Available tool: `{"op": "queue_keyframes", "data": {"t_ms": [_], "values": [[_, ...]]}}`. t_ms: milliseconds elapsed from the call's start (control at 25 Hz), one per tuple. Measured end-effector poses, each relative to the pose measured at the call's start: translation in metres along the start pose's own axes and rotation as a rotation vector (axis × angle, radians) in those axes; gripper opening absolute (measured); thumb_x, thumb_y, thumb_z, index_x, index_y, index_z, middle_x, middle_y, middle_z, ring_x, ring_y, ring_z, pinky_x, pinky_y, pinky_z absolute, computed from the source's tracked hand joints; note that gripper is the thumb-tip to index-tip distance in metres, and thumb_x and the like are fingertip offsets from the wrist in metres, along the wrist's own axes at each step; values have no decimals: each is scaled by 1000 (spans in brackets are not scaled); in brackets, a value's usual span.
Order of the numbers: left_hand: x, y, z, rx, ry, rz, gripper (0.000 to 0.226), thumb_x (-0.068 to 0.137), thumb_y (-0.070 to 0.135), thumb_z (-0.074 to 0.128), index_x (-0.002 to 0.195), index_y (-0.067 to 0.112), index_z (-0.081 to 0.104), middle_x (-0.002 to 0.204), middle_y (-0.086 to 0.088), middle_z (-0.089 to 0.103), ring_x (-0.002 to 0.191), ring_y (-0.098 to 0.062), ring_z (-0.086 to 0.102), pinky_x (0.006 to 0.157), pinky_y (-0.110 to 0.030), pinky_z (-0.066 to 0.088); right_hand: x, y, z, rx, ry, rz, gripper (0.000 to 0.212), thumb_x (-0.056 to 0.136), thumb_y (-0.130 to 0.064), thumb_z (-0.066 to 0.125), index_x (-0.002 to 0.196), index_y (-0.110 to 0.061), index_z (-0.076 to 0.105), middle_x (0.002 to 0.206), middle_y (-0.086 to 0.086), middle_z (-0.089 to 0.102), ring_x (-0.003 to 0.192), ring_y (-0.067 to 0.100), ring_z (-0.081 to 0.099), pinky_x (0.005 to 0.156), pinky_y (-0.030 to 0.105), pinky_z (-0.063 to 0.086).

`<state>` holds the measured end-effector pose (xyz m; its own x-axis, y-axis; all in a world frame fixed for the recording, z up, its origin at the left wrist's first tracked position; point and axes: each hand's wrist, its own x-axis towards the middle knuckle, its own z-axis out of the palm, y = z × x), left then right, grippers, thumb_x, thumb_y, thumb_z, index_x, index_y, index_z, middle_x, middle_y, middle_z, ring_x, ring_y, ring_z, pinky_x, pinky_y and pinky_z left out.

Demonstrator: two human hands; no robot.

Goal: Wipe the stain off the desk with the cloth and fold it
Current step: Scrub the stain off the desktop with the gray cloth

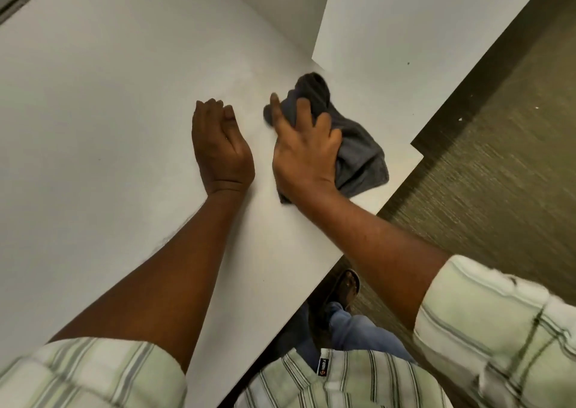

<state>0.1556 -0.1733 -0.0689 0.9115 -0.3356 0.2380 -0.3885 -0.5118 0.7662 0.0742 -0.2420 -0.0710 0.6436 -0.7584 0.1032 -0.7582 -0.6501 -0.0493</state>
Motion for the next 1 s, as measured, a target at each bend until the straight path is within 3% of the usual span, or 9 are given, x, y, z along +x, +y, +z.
{"op": "queue_keyframes", "data": {"t_ms": [120,280,400,560,640,800,880,1000], "values": [[0,1,-3,-44,63,-33,32,95,9,36,107,-10,59,113,-26,63,115,-39,54,102,-43,39,-13,-13,3,23,-54,-152,52,93,-36,41,144,-29,36,135,8,50,96,33,50,75,41,38],[0,2,-7,-77,140,-73,30,95,7,35,105,-10,58,109,-26,63,110,-39,56,101,-42,40,61,-16,6,40,-91,-64,58,91,-24,43,148,-26,32,144,7,41,114,33,45,85,43,35],[1,1,-5,-89,147,-58,30,95,6,35,105,-11,57,108,-27,63,110,-39,56,100,-40,40,39,-29,2,151,-89,-33,59,88,-17,46,146,-23,34,142,7,42,110,30,46,85,40,35],[4,1,-6,-107,200,-48,30,94,5,34,107,-12,56,110,-26,62,114,-39,53,101,-23,35,-4,-30,4,160,-117,-349,55,91,-22,46,145,-23,37,138,6,47,103,30,48,82,40,35],[4,-2,-4,-125,211,-56,30,94,4,34,107,-12,55,111,-26,61,115,-39,52,102,-19,33,41,-30,8,153,-85,-281,54,92,-20,44,145,-25,37,143,4,44,109,30,47,86,40,34],[3,-3,-3,-133,227,-41,29,94,3,34,109,-12,55,112,-25,61,116,-38,52,103,-22,34,85,-35,10,237,-33,41,54,89,-12,49,140,-28,46,143,6,44,111,29,48,90,38,35],[3,-5,-2,-136,251,-49,29,93,2,35,111,-11,54,115,-25,60,117,-38,51,103,-22,34,55,-43,9,312,-11,-96,47,88,-14,54,133,-28,54,131,7,55,97,29,54,79,36,38],[5,-6,-4,-148,252,-59,29,94,3,35,114,-10,51,118,-24,58,119,-37,49,103,-25,34,36,-39,8,252,-69,-512,37,90,-21,56,125,-29,62,121,6,61,87,29,56,71,36,37]]}}
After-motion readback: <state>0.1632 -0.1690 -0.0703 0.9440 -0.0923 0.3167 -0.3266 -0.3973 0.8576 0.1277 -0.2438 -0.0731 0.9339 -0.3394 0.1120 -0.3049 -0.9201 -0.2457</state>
